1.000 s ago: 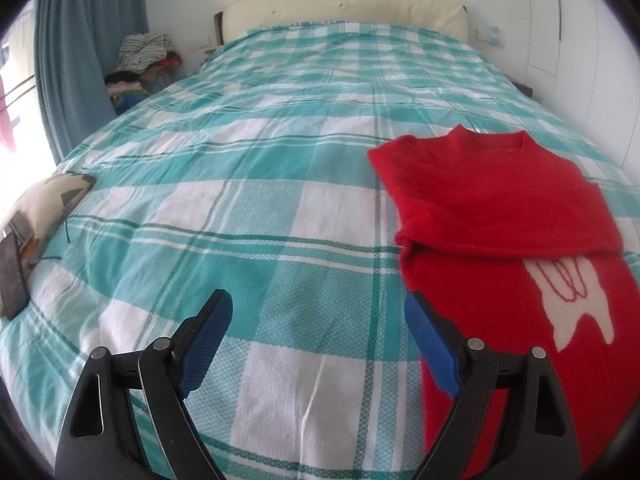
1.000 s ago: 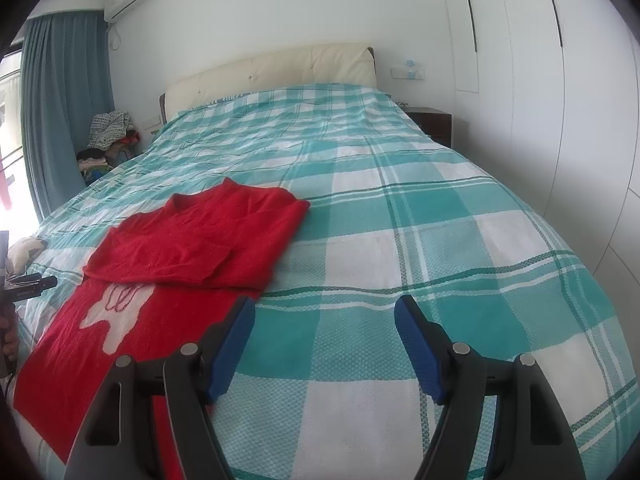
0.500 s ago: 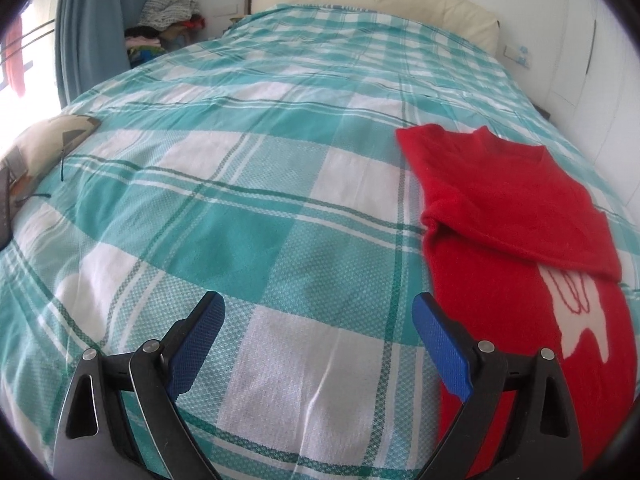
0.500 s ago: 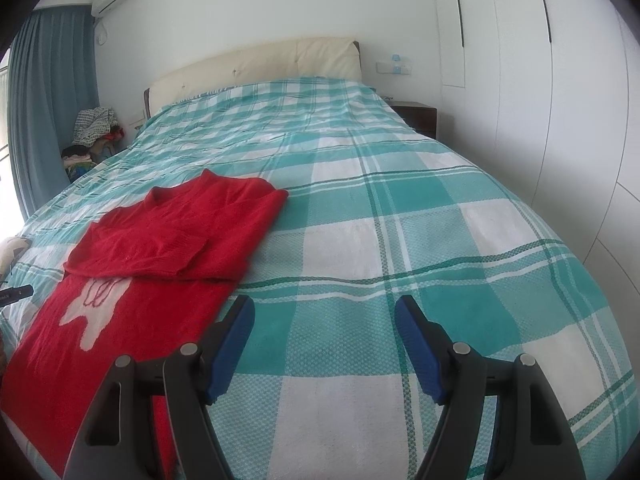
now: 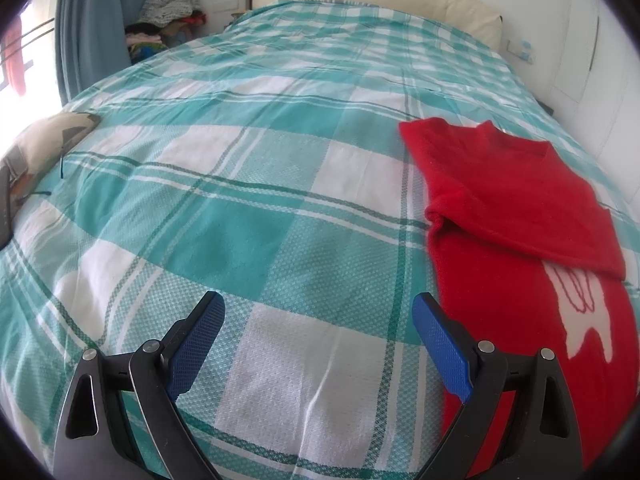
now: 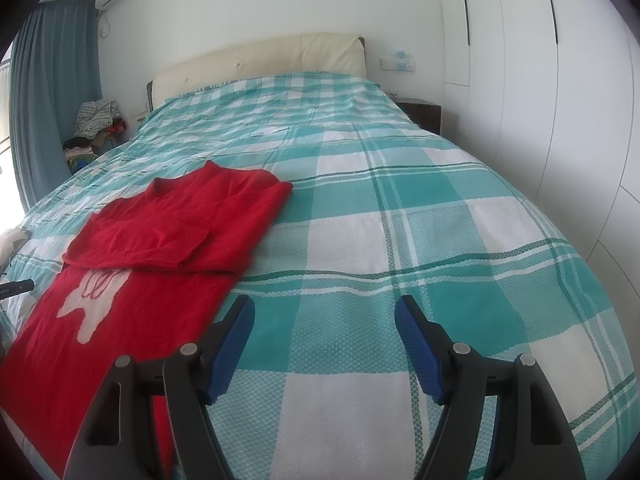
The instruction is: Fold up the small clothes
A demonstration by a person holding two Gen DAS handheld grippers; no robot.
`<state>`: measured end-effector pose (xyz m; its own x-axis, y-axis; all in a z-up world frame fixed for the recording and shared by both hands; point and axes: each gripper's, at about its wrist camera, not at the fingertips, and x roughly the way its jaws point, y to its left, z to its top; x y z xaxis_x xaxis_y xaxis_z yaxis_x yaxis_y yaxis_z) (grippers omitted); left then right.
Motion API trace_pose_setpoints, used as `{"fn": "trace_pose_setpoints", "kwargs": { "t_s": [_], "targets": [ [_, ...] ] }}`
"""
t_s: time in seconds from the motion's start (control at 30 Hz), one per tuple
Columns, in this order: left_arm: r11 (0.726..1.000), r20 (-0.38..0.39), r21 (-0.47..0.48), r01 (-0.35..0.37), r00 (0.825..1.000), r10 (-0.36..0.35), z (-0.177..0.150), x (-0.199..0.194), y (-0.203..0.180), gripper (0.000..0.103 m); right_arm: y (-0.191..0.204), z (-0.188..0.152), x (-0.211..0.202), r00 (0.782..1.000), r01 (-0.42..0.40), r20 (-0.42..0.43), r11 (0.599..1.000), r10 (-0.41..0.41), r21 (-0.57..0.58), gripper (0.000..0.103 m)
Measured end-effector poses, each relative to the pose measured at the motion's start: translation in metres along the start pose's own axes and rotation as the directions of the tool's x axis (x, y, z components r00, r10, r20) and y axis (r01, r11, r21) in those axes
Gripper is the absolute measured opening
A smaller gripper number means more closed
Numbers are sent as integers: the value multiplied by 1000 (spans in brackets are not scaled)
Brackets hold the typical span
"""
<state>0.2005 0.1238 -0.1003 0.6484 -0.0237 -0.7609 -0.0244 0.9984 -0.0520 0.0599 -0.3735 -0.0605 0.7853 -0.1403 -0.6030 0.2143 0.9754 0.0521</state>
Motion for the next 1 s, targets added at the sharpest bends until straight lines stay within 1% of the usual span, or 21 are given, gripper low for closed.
{"fn": "trace_pose_setpoints", "kwargs": {
  "t_s": [1.0],
  "targets": [
    [1000,-9,10,-16,1000,16,-2,4,-2,96,1,-1,0,1000,1,-2,1000,-1,-3,72]
  ]
}}
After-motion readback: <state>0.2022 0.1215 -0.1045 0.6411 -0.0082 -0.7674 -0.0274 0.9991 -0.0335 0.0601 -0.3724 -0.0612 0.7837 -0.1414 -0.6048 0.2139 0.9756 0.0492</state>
